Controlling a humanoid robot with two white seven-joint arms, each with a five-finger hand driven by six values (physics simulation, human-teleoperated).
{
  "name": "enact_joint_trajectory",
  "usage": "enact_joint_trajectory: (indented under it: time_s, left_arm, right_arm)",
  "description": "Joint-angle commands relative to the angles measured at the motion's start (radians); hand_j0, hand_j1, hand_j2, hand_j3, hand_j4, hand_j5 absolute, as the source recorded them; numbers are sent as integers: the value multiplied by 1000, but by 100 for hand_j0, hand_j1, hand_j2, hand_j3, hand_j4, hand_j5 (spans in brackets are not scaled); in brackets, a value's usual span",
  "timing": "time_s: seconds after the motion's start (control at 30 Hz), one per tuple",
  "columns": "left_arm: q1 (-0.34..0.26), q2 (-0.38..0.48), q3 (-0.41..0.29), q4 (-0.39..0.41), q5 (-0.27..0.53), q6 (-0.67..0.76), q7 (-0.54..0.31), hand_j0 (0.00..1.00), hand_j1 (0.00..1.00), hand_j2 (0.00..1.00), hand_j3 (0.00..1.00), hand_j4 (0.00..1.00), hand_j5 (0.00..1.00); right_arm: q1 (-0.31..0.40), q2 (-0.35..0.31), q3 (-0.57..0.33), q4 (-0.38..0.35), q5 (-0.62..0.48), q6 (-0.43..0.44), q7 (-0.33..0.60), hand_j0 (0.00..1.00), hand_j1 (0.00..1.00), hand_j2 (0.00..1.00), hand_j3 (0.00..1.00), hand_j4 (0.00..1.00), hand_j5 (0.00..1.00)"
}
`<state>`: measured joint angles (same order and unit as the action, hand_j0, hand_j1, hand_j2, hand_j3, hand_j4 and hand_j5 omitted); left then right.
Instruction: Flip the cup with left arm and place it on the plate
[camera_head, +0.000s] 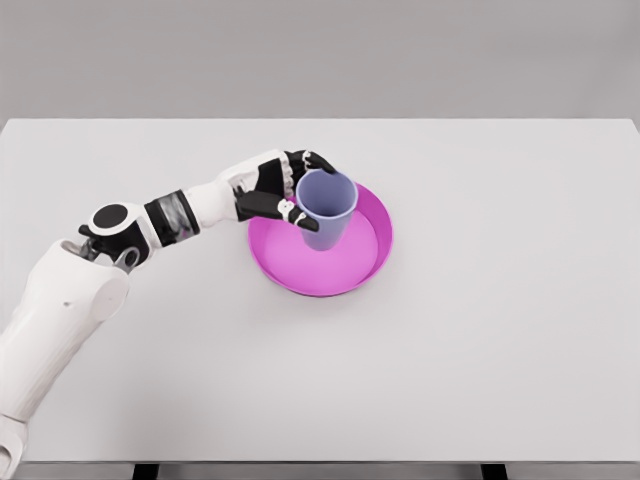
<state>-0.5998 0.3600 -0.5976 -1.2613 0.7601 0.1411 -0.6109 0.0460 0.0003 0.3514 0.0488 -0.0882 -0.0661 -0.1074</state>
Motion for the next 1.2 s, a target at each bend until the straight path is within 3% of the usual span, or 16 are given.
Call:
enact_joint_trajectory:
  time_s: [0.0,0.27,0.3,0.43,0.57,0.83,1.17]
  left_arm:
    - [2,-7,1,33,-5,0,0,49,49,49,49,49,49]
    - [2,-33,-1,57,-35,-1,0,49,49,49,49,49,49]
    - [2,-33,-1,53,-35,-1,0,52,52,52,52,52,52]
    - [5,-30,-1,48,-35,-3,0,80,80,80,80,80,80]
    - [5,-29,-1,46,-36,-3,0,90,90,90,90,90,90]
    - [6,-26,-1,42,-50,-1,0,100,100,100,100,100,100]
    - [8,-19,1,42,-77,-3,0,100,100,100,100,100,100]
  right_arm:
    - [2,0,0,0,1,0,0,100,100,100,100,100,100]
    - [2,0,0,0,-1,0,0,100,100,100,100,100,100]
    - [2,0,0,0,-1,0,0,100,100,100,100,100,100]
    - [2,0,0,0,-1,0,0,100,100,100,100,100,100]
    - [2,0,0,0,1,0,0,100,100,100,100,100,100]
    - [2,0,0,0,1,0,0,100,100,100,100,100,100]
    - [2,0,0,0,-1,0,0,100,100,100,100,100,100]
